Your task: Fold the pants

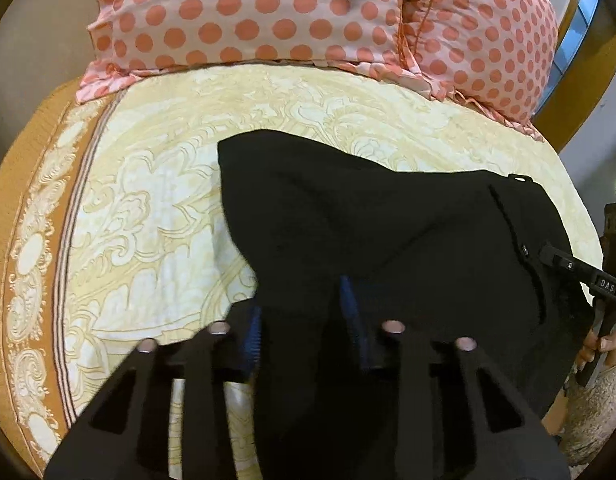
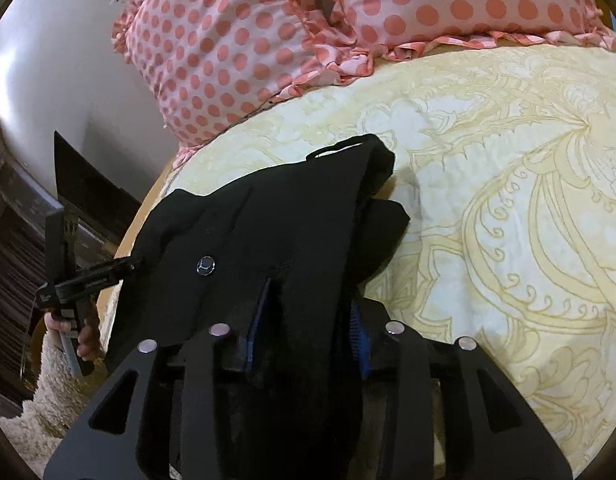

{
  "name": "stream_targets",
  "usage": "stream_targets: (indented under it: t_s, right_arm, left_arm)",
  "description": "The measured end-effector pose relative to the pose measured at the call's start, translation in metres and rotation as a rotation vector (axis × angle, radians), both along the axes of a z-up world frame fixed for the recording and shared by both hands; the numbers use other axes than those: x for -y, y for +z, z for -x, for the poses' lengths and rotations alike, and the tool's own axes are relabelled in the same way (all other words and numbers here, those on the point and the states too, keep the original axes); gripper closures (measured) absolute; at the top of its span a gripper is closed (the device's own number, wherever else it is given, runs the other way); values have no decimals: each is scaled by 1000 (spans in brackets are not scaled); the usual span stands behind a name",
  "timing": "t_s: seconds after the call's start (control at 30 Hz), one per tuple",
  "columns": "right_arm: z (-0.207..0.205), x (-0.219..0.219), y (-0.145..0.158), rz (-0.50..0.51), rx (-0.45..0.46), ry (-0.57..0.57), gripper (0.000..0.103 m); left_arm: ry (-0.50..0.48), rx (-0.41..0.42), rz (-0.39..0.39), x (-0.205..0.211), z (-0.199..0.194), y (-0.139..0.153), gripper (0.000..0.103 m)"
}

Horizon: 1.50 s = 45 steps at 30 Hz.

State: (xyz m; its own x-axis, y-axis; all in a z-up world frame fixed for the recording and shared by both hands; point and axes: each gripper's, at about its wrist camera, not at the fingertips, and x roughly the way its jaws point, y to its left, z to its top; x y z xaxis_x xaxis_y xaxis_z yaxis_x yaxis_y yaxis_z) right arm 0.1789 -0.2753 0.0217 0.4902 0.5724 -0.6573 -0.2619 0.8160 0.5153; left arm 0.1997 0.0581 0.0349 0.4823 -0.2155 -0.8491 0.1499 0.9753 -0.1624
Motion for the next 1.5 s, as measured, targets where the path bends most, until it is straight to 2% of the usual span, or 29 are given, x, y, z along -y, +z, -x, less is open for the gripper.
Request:
stream_targets:
  t_s: [0.03, 0.07, 0.1, 0.23, 0.4, 0.6, 0.77, 0.87, 0.93, 0.97, 1.0, 1.03, 1.07, 1.17, 1.2, 1.23, 1.27, 1.3, 1.33, 1.4, 1.43, 1.5]
  right_arm:
    - [2, -2, 2, 4, 14, 10, 79]
    - [4, -4, 5, 11, 29, 13, 82]
    - [6, -5, 10, 15, 47, 15, 83]
    - [5, -6, 28, 3, 96, 28, 84]
    - [-14, -9, 43, 15, 131, 26, 85]
    - [-61, -10, 63, -2, 174, -14, 91]
    - [-114, -12, 69, 59, 195, -43, 91]
    - [-149, -10, 49, 122, 126, -75, 91]
    - [-163, -10, 27, 161, 44, -94, 88]
    - [-163, -9, 20, 167, 29, -100, 77]
    - [-161, -8, 18, 181, 30, -115, 72]
    - [-159, -7, 18, 196, 33, -125, 65]
    - [-156, -6, 21, 215, 40, -139, 64]
    - [-128, -6, 45, 323, 157, -216, 64]
    - [-115, -11, 54, 339, 208, -202, 64]
    - [-107, -16, 59, 339, 234, -177, 64]
    - [-98, -24, 61, 341, 247, -140, 63]
    - [-90, -35, 60, 353, 249, -95, 61]
    - [-83, -49, 54, 388, 236, -44, 55]
    - [-80, -72, 38, 475, 189, 14, 46]
    - [-83, -82, 24, 546, 150, 33, 44]
    - [-82, -88, 17, 591, 180, 12, 40]
  left_arm:
    - [5, 13, -8, -1, 2, 3, 85]
    - [2, 25, -15, 0, 4, 6, 92]
    - [-3, 35, -17, 1, 5, 10, 95]
    - [1, 68, -56, 7, 6, 21, 96]
    - [12, 89, -32, 5, -11, 35, 96]
    - [32, 157, -59, 13, -57, 59, 97]
    - [66, 219, -96, 20, -112, 64, 97]
    - [123, 142, -113, 13, -143, 41, 95]
    - [159, 58, -94, 2, -153, 15, 89]
    - [170, 42, -108, 0, -154, 6, 79]
    - [173, 42, -127, -1, -153, 0, 68]
    - [182, 68, -158, -1, -149, 0, 63]
    - [195, 86, -196, -1, -145, 2, 51]
    - [228, 194, -311, 2, -122, 23, 46]
    - [232, 235, -327, 4, -111, 31, 39]
    - [220, 276, -309, 8, -92, 40, 34]
    - [201, 284, -282, 11, -83, 43, 27]
    - [165, 280, -240, 17, -72, 45, 25]
    - [111, 261, -198, 28, -61, 43, 24]
    - [19, 204, -168, 50, -51, 31, 20]
    - [-4, 174, -171, 60, -51, 24, 20]
    - [-16, 93, -196, 71, -59, 2, 17]
